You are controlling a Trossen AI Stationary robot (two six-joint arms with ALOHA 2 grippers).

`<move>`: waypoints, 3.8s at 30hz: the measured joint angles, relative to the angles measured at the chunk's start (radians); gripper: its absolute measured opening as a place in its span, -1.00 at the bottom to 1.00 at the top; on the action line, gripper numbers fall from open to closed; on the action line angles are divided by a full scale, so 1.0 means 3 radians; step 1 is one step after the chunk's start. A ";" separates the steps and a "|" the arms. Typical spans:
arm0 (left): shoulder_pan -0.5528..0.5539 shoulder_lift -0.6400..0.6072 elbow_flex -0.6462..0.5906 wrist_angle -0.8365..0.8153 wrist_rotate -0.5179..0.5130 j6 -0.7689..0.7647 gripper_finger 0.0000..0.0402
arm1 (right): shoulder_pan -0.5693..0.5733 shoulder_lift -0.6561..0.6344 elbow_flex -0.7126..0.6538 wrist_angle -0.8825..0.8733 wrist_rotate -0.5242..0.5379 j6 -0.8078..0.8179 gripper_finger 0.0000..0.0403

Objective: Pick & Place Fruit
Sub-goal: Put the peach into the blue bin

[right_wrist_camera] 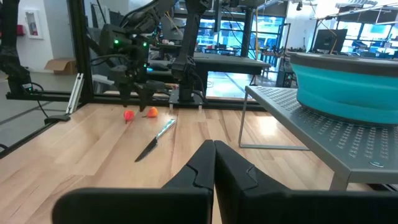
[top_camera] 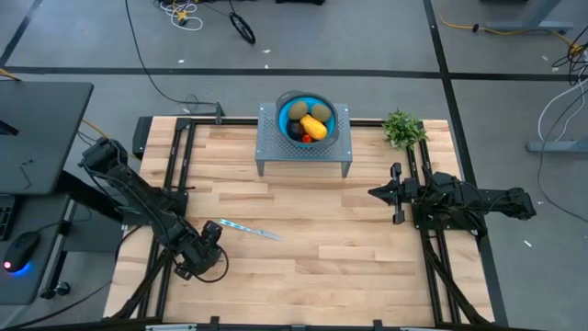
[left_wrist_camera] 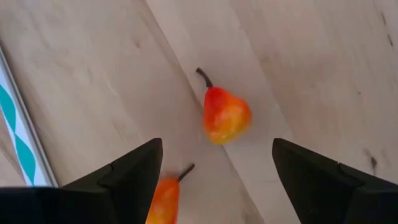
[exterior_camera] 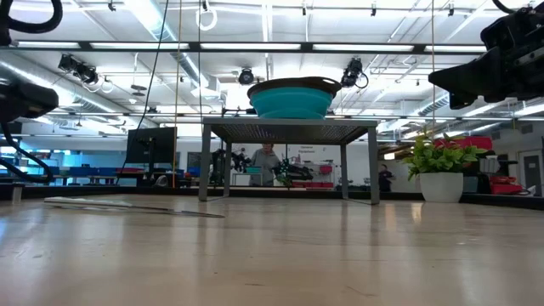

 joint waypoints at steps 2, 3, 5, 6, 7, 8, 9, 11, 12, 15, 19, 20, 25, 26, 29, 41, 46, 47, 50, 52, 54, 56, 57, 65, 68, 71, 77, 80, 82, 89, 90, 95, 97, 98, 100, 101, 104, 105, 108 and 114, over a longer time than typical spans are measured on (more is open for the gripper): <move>-0.0001 0.0000 -0.0004 0.0014 -0.0001 0.0004 0.55 | 0.0000 -0.0001 0.0001 0.0001 -0.0001 0.0000 -0.97; 0.0000 0.0000 -0.0004 0.0047 -0.0001 0.0004 0.55 | 0.0000 -0.0001 0.0001 0.0000 0.0000 0.0000 -0.97; -0.0001 0.0011 -0.0003 0.0131 -0.0003 0.0004 0.54 | 0.0001 -0.0001 0.0001 0.0001 -0.0001 0.0000 -0.97; 0.0000 0.0060 0.0007 0.0167 -0.0005 -0.0001 0.54 | 0.0001 -0.0001 0.0000 0.0001 -0.0001 0.0000 -0.97; -0.0001 0.0126 0.0018 0.0181 -0.0006 -0.0010 0.54 | 0.0001 -0.0001 0.0001 0.0001 -0.0001 0.0000 -0.97; 0.0000 0.0190 0.0021 0.0171 -0.0011 -0.0009 0.54 | 0.0000 0.0000 0.0001 0.0000 -0.0001 0.0000 -0.97; -0.0002 0.0259 0.0035 0.0150 -0.0002 -0.0001 0.54 | 0.0001 0.0000 -0.0001 0.0001 -0.0001 0.0000 -0.97; -0.0005 0.0405 0.0075 0.0178 0.0022 0.0026 0.54 | 0.0001 -0.0001 0.0000 0.0005 0.0001 0.0000 -0.97; -0.0006 0.0456 0.0088 0.0173 0.0021 0.0035 0.54 | 0.0000 0.0000 0.0001 0.0006 -0.0001 0.0000 -0.97; -0.0006 0.0535 0.0132 0.0174 -0.0022 0.0057 0.54 | 0.0000 0.0004 0.0000 0.0008 -0.0001 0.0000 -0.97; -0.0006 0.0540 0.0153 0.0170 -0.0038 0.0046 0.54 | 0.0000 0.0008 0.0001 0.0003 -0.0001 0.0000 -0.97; -0.0006 0.0540 0.0157 0.0171 -0.0038 0.0046 0.54 | 0.0000 0.0008 0.0000 0.0002 0.0001 0.0000 -0.97; -0.0006 0.0542 0.0158 0.0163 -0.0018 0.0045 0.54 | 0.0000 0.0008 0.0000 0.0002 0.0001 0.0000 -0.97; -0.0006 0.0542 0.0158 0.0162 -0.0015 0.0043 0.54 | 0.0001 0.0008 0.0001 0.0002 0.0000 0.0000 -0.97; -0.0006 0.0542 0.0158 0.0162 -0.0013 0.0043 0.54 | 0.0001 0.0008 0.0000 0.0002 0.0000 0.0000 -0.97; -0.0006 0.0542 0.0158 0.0166 0.0032 0.0141 0.27 | 0.0000 0.0008 0.0000 0.0001 0.0000 0.0000 -0.97; -0.0006 0.0542 0.0158 0.0165 0.0076 0.0188 0.09 | -0.0001 0.0008 0.0001 0.0001 0.0001 0.0000 -0.97; -0.0006 0.0542 0.0158 0.0165 0.0076 0.0195 0.06 | 0.0001 0.0008 0.0001 0.0001 0.0001 0.0000 -0.97; -0.0006 0.0542 0.0158 0.0165 0.0076 0.0196 -0.02 | 0.0000 0.0008 0.0000 0.0001 0.0000 0.0000 -0.97; -0.0006 0.0542 0.0158 0.0165 0.0076 0.0196 -0.07 | 0.0000 0.0008 0.0001 0.0001 0.0001 0.0000 -0.97; -0.0006 0.0542 0.0158 0.0166 0.0076 0.0196 -0.11 | 0.0000 0.0008 0.0001 0.0001 0.0000 0.0000 -0.97; -0.0006 0.0542 0.0158 0.0166 0.0076 0.0196 -0.15 | 0.0000 0.0008 0.0001 0.0001 0.0000 0.0000 -0.97; -0.0006 0.0542 0.0158 0.0166 0.0076 0.0196 -0.17 | -0.0001 0.0008 0.0001 0.0001 -0.0001 0.0000 -0.97; -0.0006 0.0542 0.0158 0.0168 0.0090 0.0196 -0.29 | -0.0001 0.0008 0.0000 0.0001 0.0001 0.0000 -0.97; -0.0006 0.0542 0.0158 0.0167 0.0090 0.0196 -0.29 | 0.0000 0.0008 0.0000 0.0001 0.0000 0.0000 -0.97; -0.0006 0.0542 0.0158 0.0167 0.0090 0.0196 -0.29 | 0.0000 0.0008 0.0001 0.0001 0.0001 0.0000 -0.97; -0.0006 0.0542 0.0158 0.0167 0.0110 0.0196 -0.31 | 0.0001 0.0008 0.0001 0.0001 0.0001 0.0000 -0.97; -0.0006 0.0542 0.0158 0.0167 0.0112 0.0212 -0.31 | 0.0001 0.0008 0.0000 0.0001 -0.0001 0.0000 -0.97; -0.0006 0.0542 0.0158 0.0167 0.0112 0.0213 -0.32 | 0.0000 0.0008 0.0000 0.0001 0.0001 0.0000 -0.97; -0.0006 0.0444 0.0204 -0.0018 0.0172 0.0157 -0.34 | 0.0000 0.0008 0.0000 0.0000 0.0000 0.0000 -0.97; -0.0006 0.0409 0.0231 -0.0064 0.0173 0.0154 -0.34 | 0.0000 0.0008 0.0001 -0.0001 -0.0001 0.0000 -0.97; -0.0006 0.0263 0.0277 -0.0138 0.0172 0.0133 -0.34 | 0.0000 0.0008 0.0001 0.0001 -0.0001 0.0000 -0.97; -0.0006 0.0248 0.0277 -0.0142 0.0171 0.0131 -0.34 | 0.0000 0.0008 0.0001 0.0000 0.0000 0.0000 -0.97; -0.0006 0.0246 0.0277 -0.0142 0.0171 0.0130 -0.34 | 0.0001 0.0008 0.0001 0.0000 0.0000 0.0000 -0.97; -0.0006 0.0244 0.0277 -0.0142 0.0174 0.0130 -0.35 | 0.0000 0.0008 0.0001 0.0001 -0.0001 0.0000 -0.97; -0.0006 0.0244 0.0277 -0.0142 0.0174 0.0130 -0.35 | 0.0001 0.0008 -0.0001 0.0000 0.0000 0.0000 -0.97; -0.0006 0.0244 0.0277 -0.0141 0.0174 0.0141 -0.35 | -0.0001 0.0008 -0.0001 0.0001 0.0001 0.0000 -0.97; -0.0006 0.0235 0.0277 -0.0141 0.0174 0.0158 -0.35 | 0.0000 0.0008 0.0001 0.0000 0.0000 0.0000 -0.97; -0.0001 0.0170 0.0304 -0.0150 0.0160 0.0195 -0.35 | 0.0001 0.0008 0.0000 0.0001 0.0000 0.0000 -0.97; 0.0112 -0.0105 0.0519 -0.0133 0.0151 0.0196 -0.35 | 0.0001 0.0008 0.0001 0.0001 0.0000 0.0000 -0.97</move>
